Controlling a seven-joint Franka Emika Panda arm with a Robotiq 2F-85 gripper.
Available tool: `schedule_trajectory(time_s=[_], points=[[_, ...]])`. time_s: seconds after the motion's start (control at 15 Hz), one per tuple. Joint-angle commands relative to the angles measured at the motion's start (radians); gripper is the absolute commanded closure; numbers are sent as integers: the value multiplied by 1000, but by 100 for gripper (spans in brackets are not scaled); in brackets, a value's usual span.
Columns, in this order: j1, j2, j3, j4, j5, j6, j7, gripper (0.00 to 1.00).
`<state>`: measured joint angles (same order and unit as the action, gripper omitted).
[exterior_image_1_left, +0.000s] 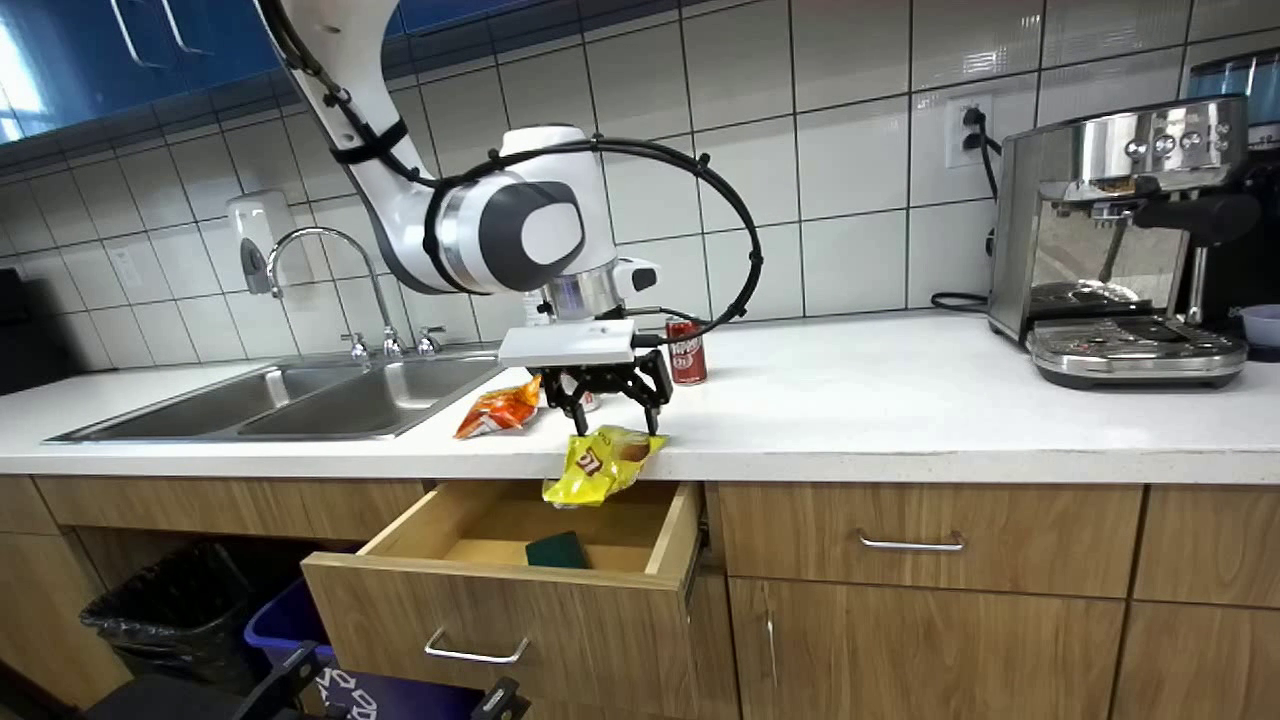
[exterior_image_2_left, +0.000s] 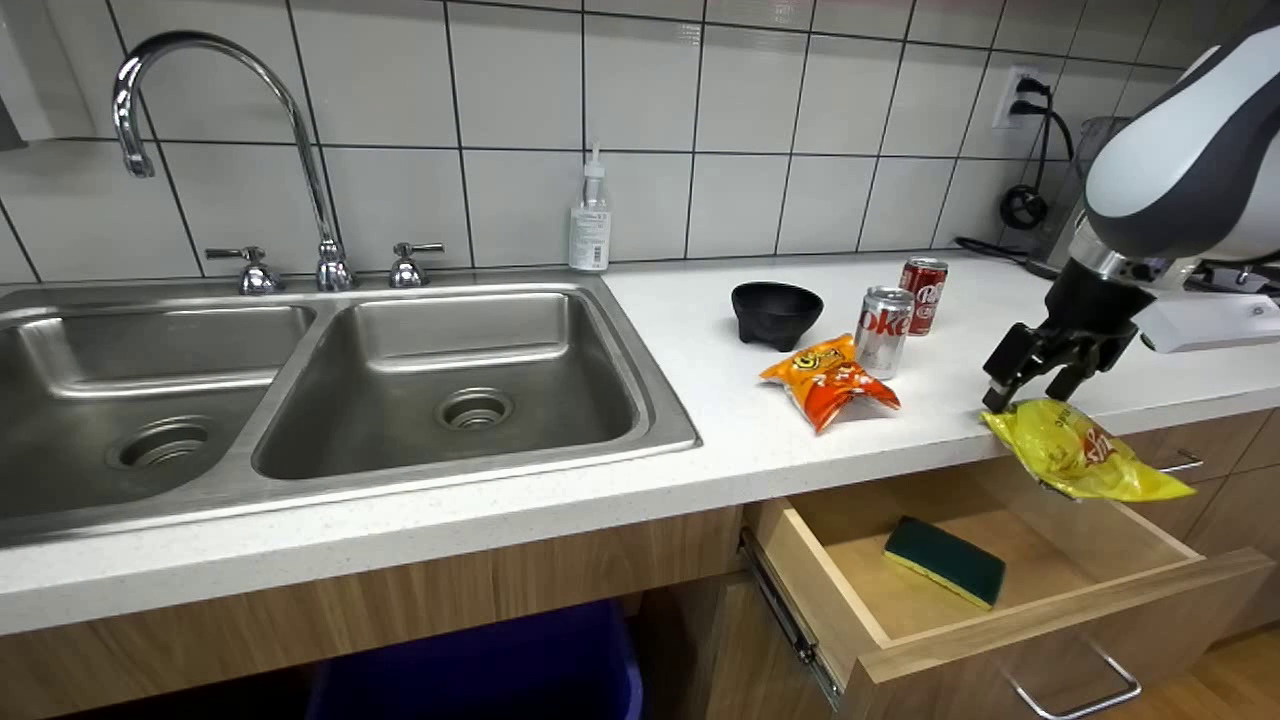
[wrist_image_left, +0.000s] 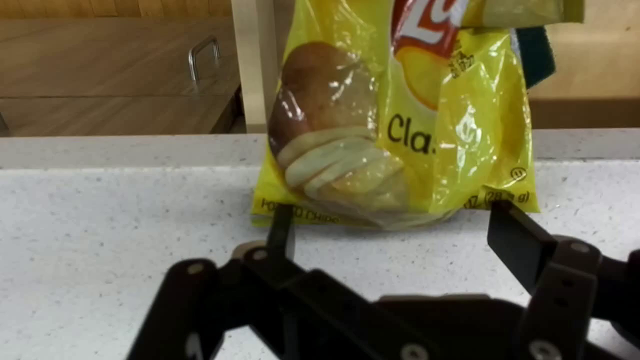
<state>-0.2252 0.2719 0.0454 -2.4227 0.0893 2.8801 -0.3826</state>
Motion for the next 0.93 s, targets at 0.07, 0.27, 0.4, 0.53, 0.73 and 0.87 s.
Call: schedule_trajectory(time_s=[0.07, 0.27, 0.4, 0.53, 0.73, 0.87], points=[[-11, -91, 9, -88, 4, 9, -41, 0], [-6, -119, 8, -110, 12, 8, -53, 0], [-1, -129, 2, -117, 13, 5, -56, 0], [3, -136, -1, -121, 15, 3, -58, 0], [7, -141, -1, -123, 19, 0, -59, 0], [6, -147, 5, -124, 33, -9, -63, 0]])
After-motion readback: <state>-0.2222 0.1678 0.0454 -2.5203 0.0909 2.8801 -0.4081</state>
